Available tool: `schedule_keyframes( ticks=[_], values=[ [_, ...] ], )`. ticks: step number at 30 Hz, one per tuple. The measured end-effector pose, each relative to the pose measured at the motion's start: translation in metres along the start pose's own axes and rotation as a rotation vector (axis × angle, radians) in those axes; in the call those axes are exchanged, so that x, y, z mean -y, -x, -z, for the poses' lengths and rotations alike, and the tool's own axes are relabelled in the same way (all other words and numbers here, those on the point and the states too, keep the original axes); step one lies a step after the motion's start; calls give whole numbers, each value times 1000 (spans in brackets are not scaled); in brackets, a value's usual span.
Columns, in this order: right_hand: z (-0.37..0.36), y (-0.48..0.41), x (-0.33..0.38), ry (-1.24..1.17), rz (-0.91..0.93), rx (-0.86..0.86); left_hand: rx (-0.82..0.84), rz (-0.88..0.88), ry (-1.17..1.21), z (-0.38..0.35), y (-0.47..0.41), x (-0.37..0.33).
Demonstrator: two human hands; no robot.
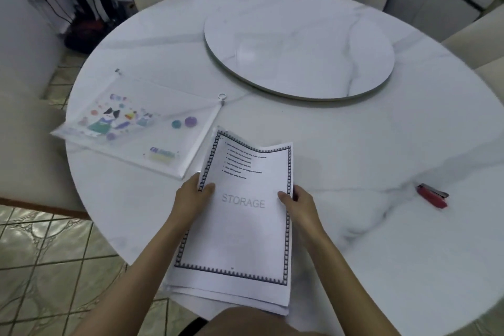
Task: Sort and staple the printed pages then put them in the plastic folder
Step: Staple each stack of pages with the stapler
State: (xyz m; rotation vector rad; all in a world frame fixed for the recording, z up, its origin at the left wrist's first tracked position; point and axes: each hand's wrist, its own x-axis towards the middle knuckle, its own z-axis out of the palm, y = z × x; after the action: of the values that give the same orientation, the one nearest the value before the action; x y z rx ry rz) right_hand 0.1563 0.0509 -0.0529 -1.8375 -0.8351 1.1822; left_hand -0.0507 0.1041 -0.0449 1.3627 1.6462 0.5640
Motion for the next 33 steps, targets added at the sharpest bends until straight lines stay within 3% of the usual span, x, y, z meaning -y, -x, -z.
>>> schedule_keyframes(
  ticks=[5, 9, 14, 18, 24, 33],
  values=[
    [16, 9, 24, -18, 222, -126, -49, -215, 179, -7, 17, -28],
    [41, 24, 62, -17, 423, -209, -217, -380, 260, -10, 26, -67],
    [63, 34, 86, -147, 530, -205, -330, -540, 416, -24, 42, -110],
    [74, 34, 75, -178, 508, -163, -301, -490, 431, -40, 46, -104],
    [77, 22, 28, -99, 389, -57, -293, -324, 233, -73, 52, -56],
    [99, 30, 30, -131, 552, -218, -415, -396, 309, -88, 75, -72]
  ],
)
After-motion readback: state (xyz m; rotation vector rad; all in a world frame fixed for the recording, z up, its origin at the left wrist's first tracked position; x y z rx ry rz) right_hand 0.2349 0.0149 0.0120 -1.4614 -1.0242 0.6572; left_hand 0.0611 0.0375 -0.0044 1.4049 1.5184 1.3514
